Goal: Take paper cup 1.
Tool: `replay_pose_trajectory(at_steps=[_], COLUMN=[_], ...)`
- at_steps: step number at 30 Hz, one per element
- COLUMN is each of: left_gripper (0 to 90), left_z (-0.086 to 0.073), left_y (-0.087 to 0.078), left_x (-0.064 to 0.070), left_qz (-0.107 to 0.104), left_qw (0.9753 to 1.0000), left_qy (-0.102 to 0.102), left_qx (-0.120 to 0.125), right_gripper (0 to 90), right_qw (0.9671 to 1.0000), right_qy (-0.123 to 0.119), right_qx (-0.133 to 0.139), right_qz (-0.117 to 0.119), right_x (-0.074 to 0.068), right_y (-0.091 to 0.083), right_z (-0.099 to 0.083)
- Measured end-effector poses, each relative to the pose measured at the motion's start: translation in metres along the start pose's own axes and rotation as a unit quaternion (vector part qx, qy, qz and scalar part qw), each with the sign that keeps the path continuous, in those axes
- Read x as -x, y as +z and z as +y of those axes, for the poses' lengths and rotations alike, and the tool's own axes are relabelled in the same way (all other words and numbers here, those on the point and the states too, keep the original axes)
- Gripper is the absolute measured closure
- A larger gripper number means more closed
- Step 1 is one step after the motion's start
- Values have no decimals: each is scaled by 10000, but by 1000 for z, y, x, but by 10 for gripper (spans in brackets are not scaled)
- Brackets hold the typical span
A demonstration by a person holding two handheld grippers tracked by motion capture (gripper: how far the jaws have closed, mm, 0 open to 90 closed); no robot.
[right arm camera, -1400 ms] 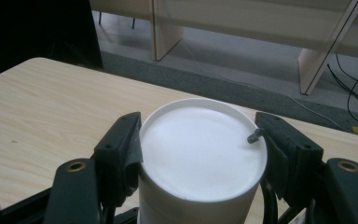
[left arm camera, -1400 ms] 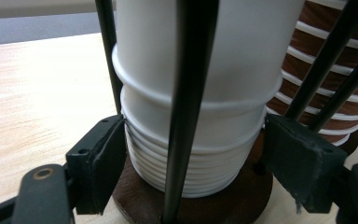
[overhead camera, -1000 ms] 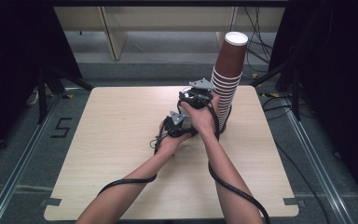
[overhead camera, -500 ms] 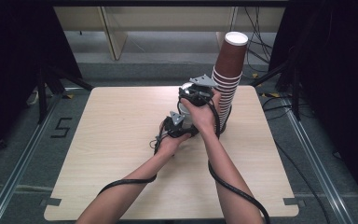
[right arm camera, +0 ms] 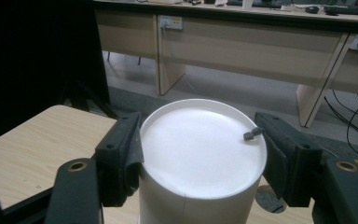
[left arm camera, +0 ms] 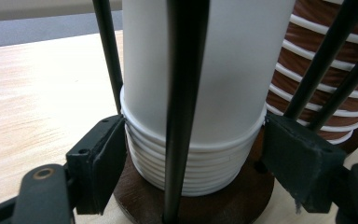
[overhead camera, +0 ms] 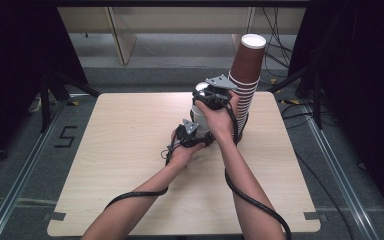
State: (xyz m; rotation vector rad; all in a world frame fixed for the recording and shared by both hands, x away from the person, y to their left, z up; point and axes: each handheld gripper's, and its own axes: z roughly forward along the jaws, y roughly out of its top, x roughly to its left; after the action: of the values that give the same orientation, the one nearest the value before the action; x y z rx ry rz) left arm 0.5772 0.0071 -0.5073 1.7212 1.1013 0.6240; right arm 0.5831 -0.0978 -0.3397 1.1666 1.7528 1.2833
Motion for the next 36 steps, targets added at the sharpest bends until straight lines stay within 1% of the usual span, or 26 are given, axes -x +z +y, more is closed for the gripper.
replay_pose_trajectory(at_steps=[2, 4, 5, 6, 7, 8, 9, 10, 11, 12, 13, 14, 15, 17, 19, 20, 21, 22, 23, 27, 28, 30, 31, 34, 35, 36], left_gripper=[223, 223, 224, 224, 224, 222, 218, 212, 205, 205, 185, 175, 161, 142, 140, 140, 139, 139, 139, 139, 138, 137, 137, 136, 135, 134], left_z=[0, 0, 0, 0, -1, -1, -1, -2, -2, -1, -1, -1, 0, 1, 2, 3, 3, 4, 4, 3, 2, 2, 2, 2, 2, 2], left_y=[-1, -1, -1, -2, -3, -4, -6, -7, -7, -9, -13, -13, -17, -22, -25, -28, -30, -32, -35, -39, -41, -43, -46, -48, -52, -55], left_x=[0, 0, 0, 0, -1, 0, -1, -1, -1, -1, 0, 0, 0, -1, -1, -1, -2, -2, -2, -3, -4, -5, -6, -7, -9, -10], left_qz=[12, 6, 6, -23, -48, -61, -103, -93, -93, -109, -103, -103, -116, -152, -188, -186, -190, -203, -271, -272, -281, -279, -292, -289, -300, -284], left_qw=[10000, 10000, 10000, 10000, 10000, 10000, 9999, 9999, 9999, 9998, 9998, 9998, 9997, 9996, 9994, 9995, 9993, 9993, 9992, 9990, 9989, 9989, 9988, 9986, 9982, 9981], left_qy=[-34, -29, -29, -10, -4, 7, 73, 105, 105, 150, 178, 178, 218, 194, 129, 123, 133, 161, 188, 252, 270, 280, 299, 334, 425, 470], left_qx=[-6, -6, -6, -13, 3, 17, 11, 33, 33, 21, 59, 59, 71, 110, 242, 245, 278, 261, 207, 256, 268, 251, 254, 304, 294, 286], right_gripper=[357, 357, 357, 357, 357, 357, 357, 357, 357, 357, 357, 357, 357, 357, 357, 357, 357, 357, 357, 357, 357, 357, 357, 357, 357, 357], right_qw=[10000, 10000, 10000, 10000, 10000, 10000, 10000, 9999, 9999, 9999, 9999, 9999, 9999, 9999, 9997, 9997, 9997, 9997, 9997, 9997, 9995, 9996, 9993, 9991, 9986, 9983], right_qy=[35, -2, 73, -4, 35, 17, 31, 90, 27, 27, 57, 8, 41, 70, 161, 117, 132, 137, 137, 133, 180, 146, 234, 268, 365, 440], right_qx=[-5, 46, 40, 33, 28, 60, 48, 67, 87, 87, 77, 111, 134, 123, 158, 177, 167, 166, 187, 187, 186, 201, 212, 246, 258, 241], right_qz=[4, 21, 25, -3, 28, 39, 29, 58, 63, 63, 69, 57, 97, 66, 95, 78, 109, 133, 114, 129, 161, 143, 189, 216, 291, 289], right_x=[-1, 0, -1, 0, 0, 0, 0, -1, 0, 0, -1, -1, -1, -1, -1, 0, 0, 1, 1, 1, 1, 1, 1, 2, 3, 3], right_y=[-1, -2, -2, -3, -4, -4, -5, -5, -5, -5, -6, -7, -7, -9, -9, -10, -11, -11, -11, -13, -14, -14, -16, -18, -20, -21], right_z=[1, 2, 2, 3, 4, 4, 5, 6, 6, 6, 7, 8, 8, 9, 9, 9, 9, 9, 9, 9, 10, 10, 11, 11, 10, 9])
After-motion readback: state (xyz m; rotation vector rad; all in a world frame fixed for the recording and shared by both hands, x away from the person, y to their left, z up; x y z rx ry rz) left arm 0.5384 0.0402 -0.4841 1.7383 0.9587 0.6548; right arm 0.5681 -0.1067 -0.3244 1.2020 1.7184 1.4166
